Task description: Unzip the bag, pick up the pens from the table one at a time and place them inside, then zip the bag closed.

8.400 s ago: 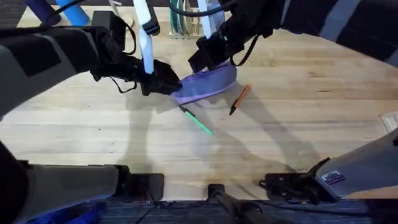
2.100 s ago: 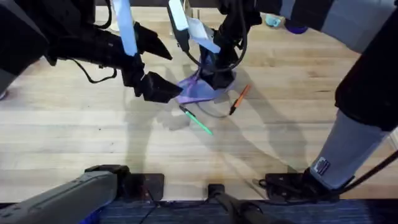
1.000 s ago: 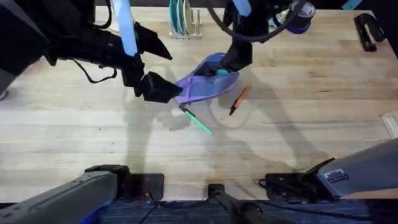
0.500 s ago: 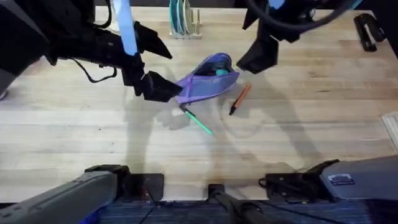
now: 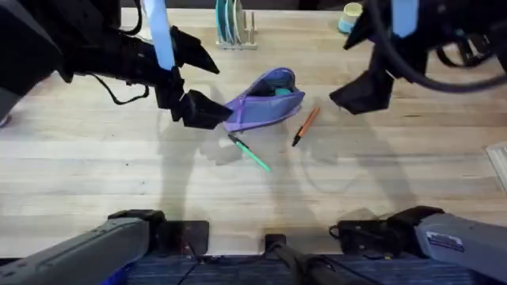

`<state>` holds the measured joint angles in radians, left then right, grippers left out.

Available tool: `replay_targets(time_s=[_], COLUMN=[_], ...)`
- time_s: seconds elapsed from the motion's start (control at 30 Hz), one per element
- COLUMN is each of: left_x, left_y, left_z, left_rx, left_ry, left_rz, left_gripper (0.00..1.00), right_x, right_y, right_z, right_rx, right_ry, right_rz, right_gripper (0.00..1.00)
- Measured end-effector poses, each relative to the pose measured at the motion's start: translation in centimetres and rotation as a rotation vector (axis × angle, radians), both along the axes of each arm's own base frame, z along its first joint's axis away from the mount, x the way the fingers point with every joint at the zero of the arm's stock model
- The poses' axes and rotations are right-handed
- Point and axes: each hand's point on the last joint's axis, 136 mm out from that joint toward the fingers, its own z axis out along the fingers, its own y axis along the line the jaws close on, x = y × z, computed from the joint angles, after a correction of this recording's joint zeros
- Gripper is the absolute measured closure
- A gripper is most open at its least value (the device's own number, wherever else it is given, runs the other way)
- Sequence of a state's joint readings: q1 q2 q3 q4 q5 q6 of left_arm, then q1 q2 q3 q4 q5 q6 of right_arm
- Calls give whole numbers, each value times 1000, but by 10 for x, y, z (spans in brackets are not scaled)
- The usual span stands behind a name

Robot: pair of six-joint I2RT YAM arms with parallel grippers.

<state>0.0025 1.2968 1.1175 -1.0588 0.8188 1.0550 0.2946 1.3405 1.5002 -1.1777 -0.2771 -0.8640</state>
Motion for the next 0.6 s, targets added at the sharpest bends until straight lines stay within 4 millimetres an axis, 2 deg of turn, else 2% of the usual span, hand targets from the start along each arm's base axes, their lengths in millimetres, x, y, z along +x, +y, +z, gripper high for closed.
replay_targets(time_s=[0.2, 0.4, 0.6], left_x=[0, 0, 0], left_y=[0, 0, 0], left_z=[0, 0, 0], left_rx=[0, 0, 0], left_ry=[0, 0, 0], left_rz=[0, 0, 0], left_gripper=[8, 8, 8], right_x=[-7, -8, 5], right_y=[-22, -25, -41], right_z=[-18, -38, -47], right_rx=[42, 103, 168], right_ry=[5, 87, 195], right_rz=[-149, -311, -714], right_gripper=[5, 5, 6])
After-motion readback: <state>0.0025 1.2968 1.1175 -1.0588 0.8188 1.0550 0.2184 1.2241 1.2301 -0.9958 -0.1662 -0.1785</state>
